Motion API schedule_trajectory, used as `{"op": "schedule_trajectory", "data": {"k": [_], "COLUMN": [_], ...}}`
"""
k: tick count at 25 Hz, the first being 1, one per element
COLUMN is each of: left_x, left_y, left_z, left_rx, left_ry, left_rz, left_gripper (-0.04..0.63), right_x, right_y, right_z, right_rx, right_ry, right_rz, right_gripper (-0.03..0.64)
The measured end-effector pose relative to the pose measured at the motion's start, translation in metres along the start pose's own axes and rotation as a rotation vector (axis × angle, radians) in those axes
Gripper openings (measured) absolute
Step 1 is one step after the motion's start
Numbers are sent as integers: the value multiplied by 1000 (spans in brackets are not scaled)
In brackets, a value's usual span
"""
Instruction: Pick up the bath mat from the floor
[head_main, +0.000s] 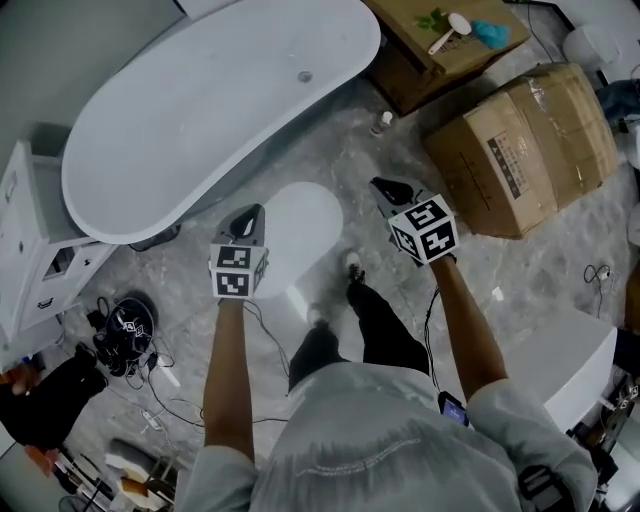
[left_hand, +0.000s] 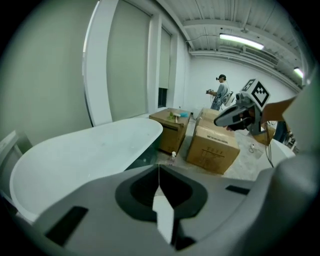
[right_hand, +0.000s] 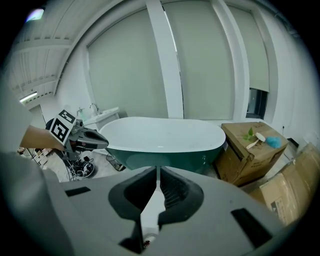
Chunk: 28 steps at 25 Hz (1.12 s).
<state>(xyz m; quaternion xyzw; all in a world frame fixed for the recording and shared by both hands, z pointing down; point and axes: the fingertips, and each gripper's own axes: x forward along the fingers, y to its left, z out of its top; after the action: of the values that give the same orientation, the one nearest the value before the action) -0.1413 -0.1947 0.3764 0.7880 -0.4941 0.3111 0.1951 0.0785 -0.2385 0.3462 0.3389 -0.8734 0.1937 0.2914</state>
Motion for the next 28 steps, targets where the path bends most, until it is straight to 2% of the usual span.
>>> {"op": "schedule_trajectory", "data": {"k": [6,12,17,20,28], "left_x": [63,126,173,202,284], "left_y": [12,13,17,22,34], "left_z": [-48,-128,-196,-228,-293], "left_rx": [1,-14,-15,-21,-20], "left_ry": [29,52,67,66,20], "left_rz": [-6,-7,-11,-14,5], "left_gripper": [18,18,18,18,18], "right_x": [60,126,176,203,282], "right_y": [-25,-55,-60,-63,-86], "right_z": [-53,-126,-185,-215,-285], "right_rx": [22,45,35,49,29], "right_ry": [16,21,27,29,13], "right_rz": [-10,-42,-53,-36,-7], "right_gripper": [15,15,19,82,135]}}
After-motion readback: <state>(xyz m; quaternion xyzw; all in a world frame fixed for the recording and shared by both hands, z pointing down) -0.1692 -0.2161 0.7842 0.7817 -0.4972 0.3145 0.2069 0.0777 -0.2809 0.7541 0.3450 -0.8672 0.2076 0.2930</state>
